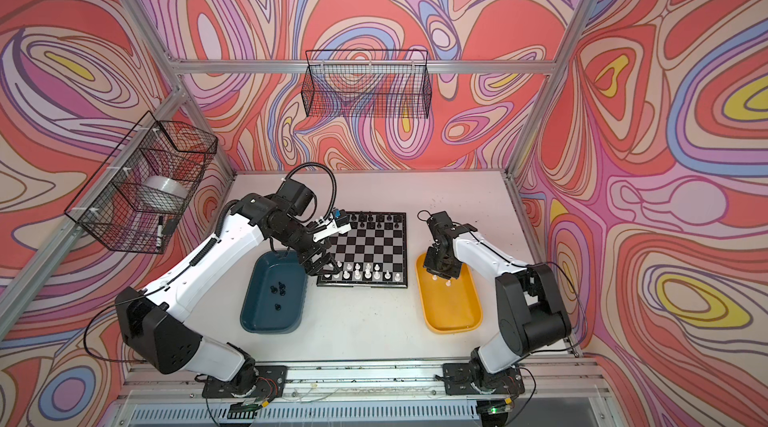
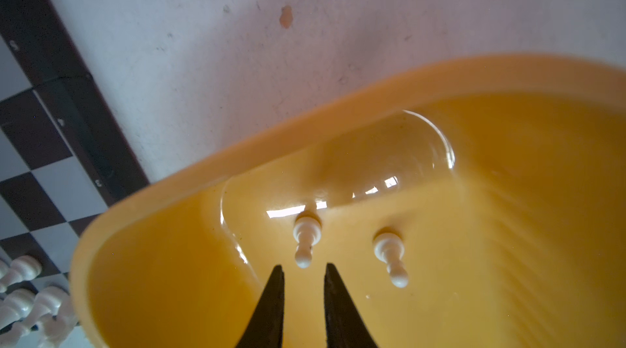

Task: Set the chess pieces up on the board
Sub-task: 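Lower the right gripper into the yellow tray and grasp a white pawn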

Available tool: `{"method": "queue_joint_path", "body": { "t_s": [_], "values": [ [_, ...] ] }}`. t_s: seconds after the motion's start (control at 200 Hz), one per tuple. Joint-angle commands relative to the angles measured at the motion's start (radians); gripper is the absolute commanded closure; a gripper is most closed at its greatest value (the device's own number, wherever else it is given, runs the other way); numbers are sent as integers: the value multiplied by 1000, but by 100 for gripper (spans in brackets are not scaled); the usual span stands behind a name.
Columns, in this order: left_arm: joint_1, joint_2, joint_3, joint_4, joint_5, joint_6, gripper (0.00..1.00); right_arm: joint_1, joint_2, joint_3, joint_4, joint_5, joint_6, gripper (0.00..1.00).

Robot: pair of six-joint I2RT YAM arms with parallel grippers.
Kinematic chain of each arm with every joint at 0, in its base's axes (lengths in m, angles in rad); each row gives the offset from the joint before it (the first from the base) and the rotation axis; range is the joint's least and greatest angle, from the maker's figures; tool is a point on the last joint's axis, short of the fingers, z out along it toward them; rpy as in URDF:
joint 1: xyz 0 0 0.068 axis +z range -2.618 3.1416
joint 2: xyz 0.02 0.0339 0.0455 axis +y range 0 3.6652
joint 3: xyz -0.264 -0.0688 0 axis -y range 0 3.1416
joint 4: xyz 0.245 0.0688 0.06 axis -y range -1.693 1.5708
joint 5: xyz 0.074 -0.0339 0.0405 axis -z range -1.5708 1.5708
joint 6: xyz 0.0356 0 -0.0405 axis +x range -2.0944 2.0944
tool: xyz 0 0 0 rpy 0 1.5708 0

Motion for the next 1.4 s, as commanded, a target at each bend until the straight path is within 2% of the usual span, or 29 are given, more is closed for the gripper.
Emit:
{"method": "queue_joint_path", "body": {
  "t_s": [0.0,1.397],
  "values": [
    [-2,-26,-13,-34,5,23,6,-4,15,9,6,1,-13,78],
    [-2,-48,-35,-27,-16,27,6,34,113,70,-6,41,-38,82]
  ]
}}
